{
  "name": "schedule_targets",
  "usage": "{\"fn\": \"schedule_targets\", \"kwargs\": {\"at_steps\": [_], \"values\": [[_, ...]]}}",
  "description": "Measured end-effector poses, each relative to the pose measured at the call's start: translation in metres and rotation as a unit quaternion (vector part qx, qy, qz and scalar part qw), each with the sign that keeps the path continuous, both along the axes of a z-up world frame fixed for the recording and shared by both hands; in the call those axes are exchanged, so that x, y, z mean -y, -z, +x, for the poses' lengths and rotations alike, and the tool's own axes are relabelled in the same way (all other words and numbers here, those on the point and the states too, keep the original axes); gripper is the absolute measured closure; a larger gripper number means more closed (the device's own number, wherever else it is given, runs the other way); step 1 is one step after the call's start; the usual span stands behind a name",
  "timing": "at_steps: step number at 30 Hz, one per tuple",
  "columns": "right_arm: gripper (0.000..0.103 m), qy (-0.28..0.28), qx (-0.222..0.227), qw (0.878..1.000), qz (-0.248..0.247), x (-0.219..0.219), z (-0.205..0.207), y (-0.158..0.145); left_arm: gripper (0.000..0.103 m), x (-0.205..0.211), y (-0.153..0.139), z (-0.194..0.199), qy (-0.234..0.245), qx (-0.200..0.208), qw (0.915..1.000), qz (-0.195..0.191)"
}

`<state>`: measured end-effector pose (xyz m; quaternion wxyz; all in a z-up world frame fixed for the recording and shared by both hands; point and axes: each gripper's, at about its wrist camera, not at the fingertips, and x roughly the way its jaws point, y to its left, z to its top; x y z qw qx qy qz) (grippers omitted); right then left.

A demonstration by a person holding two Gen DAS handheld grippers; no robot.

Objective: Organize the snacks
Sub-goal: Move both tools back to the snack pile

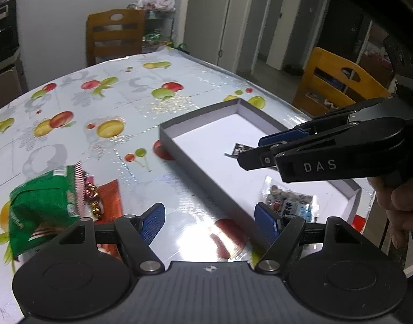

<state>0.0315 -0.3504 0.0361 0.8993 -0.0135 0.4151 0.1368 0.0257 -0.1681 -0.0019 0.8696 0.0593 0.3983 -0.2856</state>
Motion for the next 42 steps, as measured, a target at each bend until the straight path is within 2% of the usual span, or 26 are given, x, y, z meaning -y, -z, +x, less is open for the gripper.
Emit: {"fn": "schedule_targets", "kwargs": {"at_steps": [17, 42], "values": [[0.060, -0.079, -0.016, 0.997, 0.017, -0.058, 0.014, 0.010, 0.026, -0.056, 0.000, -0.017, -0.070, -0.007, 0.9975, 0.013], [0.055, -0.134, -0.038, 0.990, 0.016, -0.088, 0.014, 0.020, 0.024, -0.098, 0.015, -0.041, -0.128, -0.039, 0.9907, 0.025]]}}
